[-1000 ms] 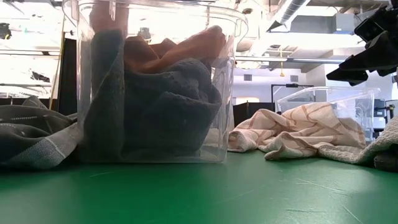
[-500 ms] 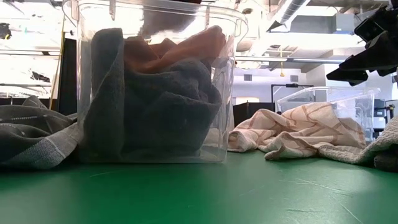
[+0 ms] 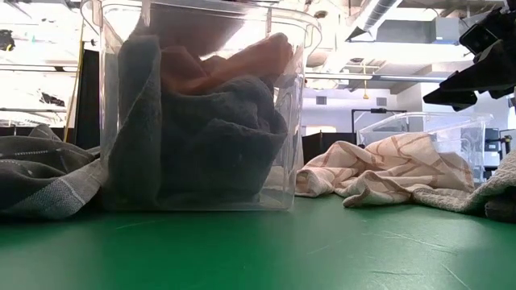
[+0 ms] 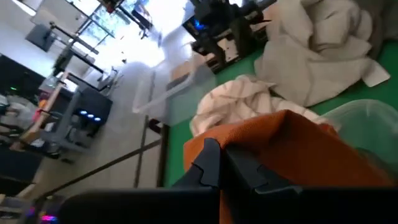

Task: Sort towels by color in basket
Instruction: Put the orange towel into the bottom transparent bin

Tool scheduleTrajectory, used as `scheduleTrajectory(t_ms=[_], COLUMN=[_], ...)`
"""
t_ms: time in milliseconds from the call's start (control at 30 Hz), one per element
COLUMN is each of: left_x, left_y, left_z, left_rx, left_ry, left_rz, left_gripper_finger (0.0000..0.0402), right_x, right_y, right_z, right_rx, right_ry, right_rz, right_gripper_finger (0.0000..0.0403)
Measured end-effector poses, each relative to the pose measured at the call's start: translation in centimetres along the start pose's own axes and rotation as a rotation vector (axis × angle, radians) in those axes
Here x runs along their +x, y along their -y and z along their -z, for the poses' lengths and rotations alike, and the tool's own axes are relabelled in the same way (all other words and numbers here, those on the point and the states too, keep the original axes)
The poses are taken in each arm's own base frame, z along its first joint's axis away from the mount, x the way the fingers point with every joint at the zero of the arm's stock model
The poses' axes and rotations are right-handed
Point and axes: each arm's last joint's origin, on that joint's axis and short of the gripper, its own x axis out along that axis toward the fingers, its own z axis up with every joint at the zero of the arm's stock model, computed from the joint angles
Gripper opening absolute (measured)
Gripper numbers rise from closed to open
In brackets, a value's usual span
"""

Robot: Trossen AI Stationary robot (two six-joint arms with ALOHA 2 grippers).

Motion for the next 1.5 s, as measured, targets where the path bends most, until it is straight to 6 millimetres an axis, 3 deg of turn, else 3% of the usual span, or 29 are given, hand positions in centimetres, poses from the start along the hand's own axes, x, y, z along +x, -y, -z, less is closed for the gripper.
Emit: scheduleTrajectory(t_ms=[267,567,733,1000,1267,1500], left_x=[2.1,5.1,7.4,9.9,10.0,8.2], left_y=[2.9,6.0,6.6,5.8,5.4,4.2], left_z=[2.4,7.6,10.9,15.2,14.6,10.4], left_rx=[-0.051,-0.102,-0.172,-0.383,-0.383,-0.333], left_ry=[-0.015,-0.141,-0.17,-0.243,-0.243,-0.165], left_rz=[0.087,0.115,0.183,0.286,0.344,0.43], left_gripper_finger=[0.0,0.0,0.0,0.0004,0.0094,0.0185], right_x=[0.0,0.0,0.0,0.0,0.0,0.0], right_y=[0.0,0.0,0.0,0.0,0.0,0.0], right_z=[0.0,0.0,0.0,0.0,0.0,0.0], right_rx=[0.0,0.0,0.0,0.0,0.0,0.0], right_ry=[0.0,0.0,0.0,0.0,0.0,0.0], right_rz=[0.0,0.0,0.0,0.0,0.0,0.0], right_gripper_finger=[0.0249,0.0249,0.0249,0.0249,0.0249,0.0249])
